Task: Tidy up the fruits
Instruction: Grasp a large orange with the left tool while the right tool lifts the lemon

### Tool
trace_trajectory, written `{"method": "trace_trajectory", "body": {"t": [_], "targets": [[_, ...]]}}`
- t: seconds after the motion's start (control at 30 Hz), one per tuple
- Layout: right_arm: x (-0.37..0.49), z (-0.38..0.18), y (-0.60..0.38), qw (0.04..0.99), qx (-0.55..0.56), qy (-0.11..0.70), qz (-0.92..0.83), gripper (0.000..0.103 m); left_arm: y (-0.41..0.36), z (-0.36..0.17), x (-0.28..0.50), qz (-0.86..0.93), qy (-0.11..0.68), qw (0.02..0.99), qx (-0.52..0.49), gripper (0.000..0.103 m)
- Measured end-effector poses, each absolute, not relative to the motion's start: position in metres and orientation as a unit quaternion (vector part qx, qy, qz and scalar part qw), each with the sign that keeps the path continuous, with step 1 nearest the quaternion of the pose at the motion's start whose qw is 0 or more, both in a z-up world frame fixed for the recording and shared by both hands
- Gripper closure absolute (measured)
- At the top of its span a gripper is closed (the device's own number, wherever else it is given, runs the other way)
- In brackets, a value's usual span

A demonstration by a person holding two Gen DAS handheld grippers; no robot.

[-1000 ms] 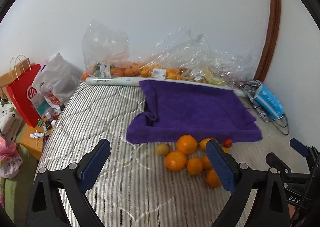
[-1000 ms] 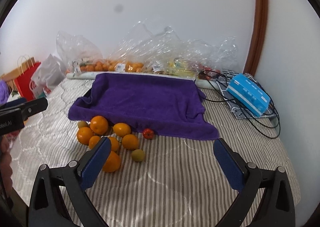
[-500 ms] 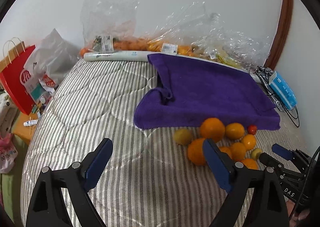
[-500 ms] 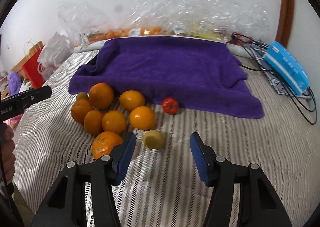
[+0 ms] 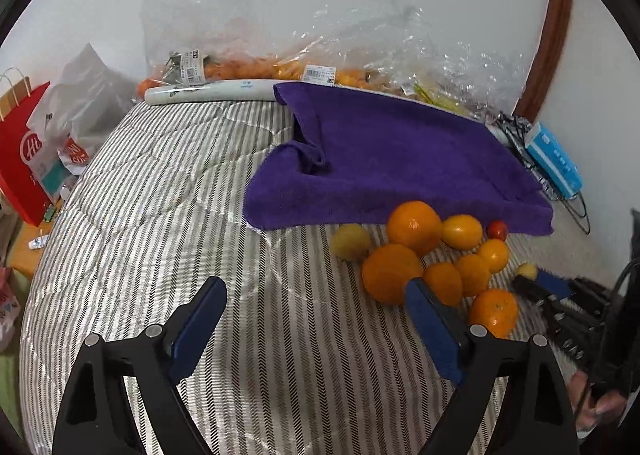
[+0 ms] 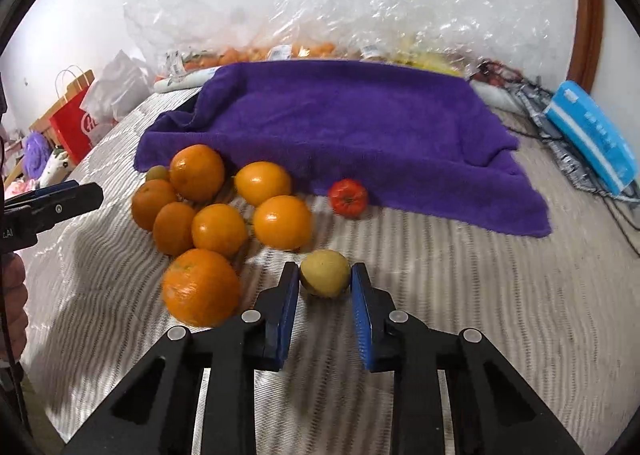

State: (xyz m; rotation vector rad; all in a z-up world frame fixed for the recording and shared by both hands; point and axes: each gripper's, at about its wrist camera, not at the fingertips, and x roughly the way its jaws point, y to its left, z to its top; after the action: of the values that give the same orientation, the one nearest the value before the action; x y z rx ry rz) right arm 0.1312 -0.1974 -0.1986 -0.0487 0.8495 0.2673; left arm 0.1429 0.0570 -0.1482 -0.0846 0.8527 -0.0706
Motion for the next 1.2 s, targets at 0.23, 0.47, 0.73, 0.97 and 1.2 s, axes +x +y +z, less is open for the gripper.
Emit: {"method": "trace_trajectory", "body": {"t": [0.23, 0.47, 0.73, 0.97, 1.2], "targets": [[0.127, -0.194, -0.221, 0.915, -0.036, 0.389, 0.097, 0.077, 0.046, -0.153, 0.151, -0.031, 0.407, 0.913, -0.022, 0.022], [0.130, -0.195, -0.229, 0.913, -0.014, 0.394, 0.108, 0.077, 0.034, -0.160, 0.153, -0.077, 0.415, 0.906, -0.019, 0.027], [0.131, -0.195, -0.233, 0.914, -0.009, 0.393, 0.102, 0.077, 0.021, -0.171, 0.165, -0.085, 0.431, 0.898, -0.012, 0.035], [0.132, -0.196, -0.234, 0.914, -0.008, 0.397, 0.086, 0.077, 0.009, -0.175, 0.170, -0.091, 0.437, 0.895, -0.015, 0.064], [0.129, -0.189, -0.235, 0.916, -0.004, 0.394, 0.076, 0.077, 0.009, -0.173, 0.166, -0.104, 0.440, 0.892, -0.025, 0.065]]}}
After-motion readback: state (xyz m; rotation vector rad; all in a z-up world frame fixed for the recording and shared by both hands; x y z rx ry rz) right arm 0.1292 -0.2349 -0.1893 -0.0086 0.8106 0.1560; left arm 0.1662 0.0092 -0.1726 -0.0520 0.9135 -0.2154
